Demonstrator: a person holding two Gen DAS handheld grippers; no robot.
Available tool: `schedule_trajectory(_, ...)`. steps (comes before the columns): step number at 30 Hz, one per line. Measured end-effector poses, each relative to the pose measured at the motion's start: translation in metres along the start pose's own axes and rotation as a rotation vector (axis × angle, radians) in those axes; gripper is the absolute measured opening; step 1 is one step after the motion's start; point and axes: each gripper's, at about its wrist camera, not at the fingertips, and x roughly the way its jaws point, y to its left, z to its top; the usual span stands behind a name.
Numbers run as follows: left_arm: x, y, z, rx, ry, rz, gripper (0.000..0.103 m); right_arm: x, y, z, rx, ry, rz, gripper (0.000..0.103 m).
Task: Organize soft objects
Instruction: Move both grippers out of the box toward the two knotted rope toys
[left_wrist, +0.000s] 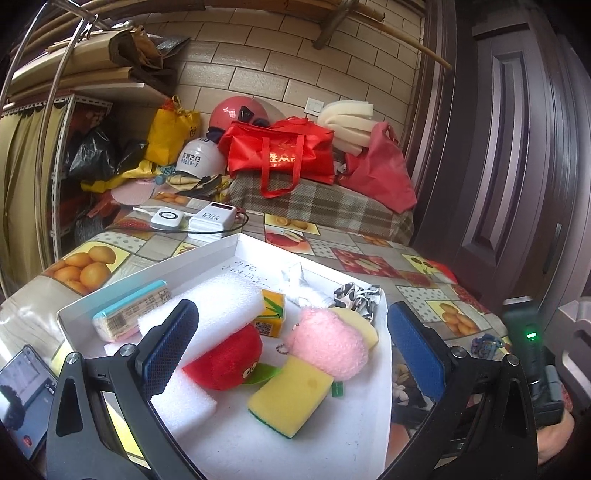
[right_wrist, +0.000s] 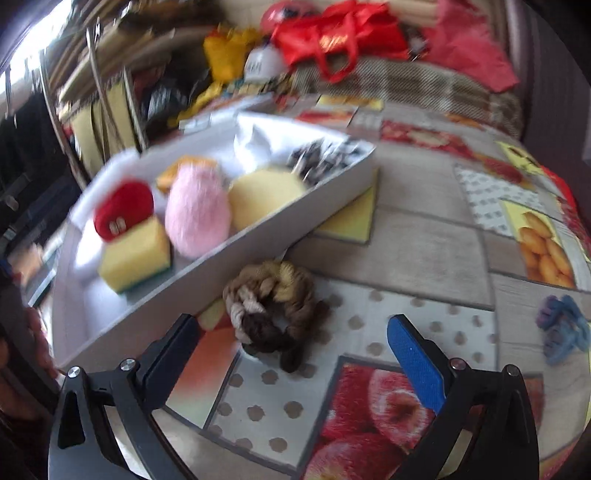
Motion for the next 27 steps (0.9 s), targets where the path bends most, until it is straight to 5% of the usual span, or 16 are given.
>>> schedule_trajectory(4, 0.000, -0.001, 0.000, 0.008, 0.003, -0.004, 0.103, 0.013, 0.009, 0.010, -0.062, 0.013, -0.063, 0.085)
schedule_trajectory(8, -0.001, -0.007, -0.001, 0.036, -0.001, -0.017, 0.103, 0.006, 0.014, 0.009, -0.101, -0.015, -0.025, 0.045)
schedule_trajectory(17, -0.003, -0.044, -0.009, 0.148, 0.031, -0.093, 0.103, -0.045, -0.003, -0.040, -0.135, -0.031, -0.011, 0.041)
schedule_trajectory(23, 0.003, -0.111, -0.028, 0.331, 0.099, -0.234, 0.103, -0.087, -0.096, -0.069, 0.046, -0.028, -0.180, 0.042)
schedule_trajectory(27, 0.028, -0.146, -0.035, 0.353, 0.196, -0.300, 0.103, -0.099, -0.168, -0.076, 0.230, -0.025, -0.269, 0.042)
